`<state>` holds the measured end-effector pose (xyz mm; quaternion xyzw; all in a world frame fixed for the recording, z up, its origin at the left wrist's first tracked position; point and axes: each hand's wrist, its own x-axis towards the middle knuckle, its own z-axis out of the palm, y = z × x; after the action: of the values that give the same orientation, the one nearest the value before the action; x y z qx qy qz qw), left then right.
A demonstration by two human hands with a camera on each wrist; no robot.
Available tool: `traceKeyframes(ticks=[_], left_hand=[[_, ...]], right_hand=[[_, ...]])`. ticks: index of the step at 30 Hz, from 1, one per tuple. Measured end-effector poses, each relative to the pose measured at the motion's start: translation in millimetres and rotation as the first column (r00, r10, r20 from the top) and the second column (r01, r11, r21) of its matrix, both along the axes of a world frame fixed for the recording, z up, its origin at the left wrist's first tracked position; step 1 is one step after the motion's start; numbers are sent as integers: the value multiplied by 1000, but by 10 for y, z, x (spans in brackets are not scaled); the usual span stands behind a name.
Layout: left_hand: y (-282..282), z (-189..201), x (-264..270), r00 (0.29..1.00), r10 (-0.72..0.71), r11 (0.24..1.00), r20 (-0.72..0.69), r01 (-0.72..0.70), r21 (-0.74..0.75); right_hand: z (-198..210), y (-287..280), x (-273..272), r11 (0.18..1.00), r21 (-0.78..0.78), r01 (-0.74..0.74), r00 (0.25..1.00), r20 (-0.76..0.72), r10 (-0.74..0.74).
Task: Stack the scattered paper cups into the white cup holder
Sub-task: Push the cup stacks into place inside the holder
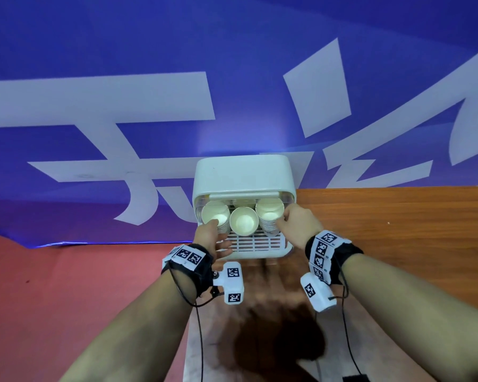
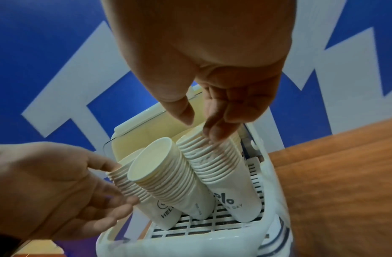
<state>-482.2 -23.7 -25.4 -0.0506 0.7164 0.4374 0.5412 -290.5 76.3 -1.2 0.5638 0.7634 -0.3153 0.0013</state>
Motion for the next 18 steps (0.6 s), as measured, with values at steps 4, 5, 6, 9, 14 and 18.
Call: traceKeyframes(ticks=[4,5,6,9,14,18], left_hand=[[-3,27,-9,998,1,1000,-60,-1,-1],[2,38,-8,998,4,1000,-69,-4,4],[10,50,-6,997,6,1000,-72,-6,6],[38,84,5,997,-4,1000,-81,5,12],[32,121,2,997,-25,999,-79,27,18],[26,98,-6,997,-30,999,-77,32,23]], right_hand=[[33,-85,-14,983,131,-130,991,-21,134],[24,-119,-46,972,107,-207,976,-49,213],[4,-146,-82,952,64,-298,952,-54,301],[-71,-165,-204,861,-95,-500,860,64,507],[-139,-167,-320,824,-169,-540,826,83,558],[-223,-149,-398,837,-206,-507,842,90,532]])
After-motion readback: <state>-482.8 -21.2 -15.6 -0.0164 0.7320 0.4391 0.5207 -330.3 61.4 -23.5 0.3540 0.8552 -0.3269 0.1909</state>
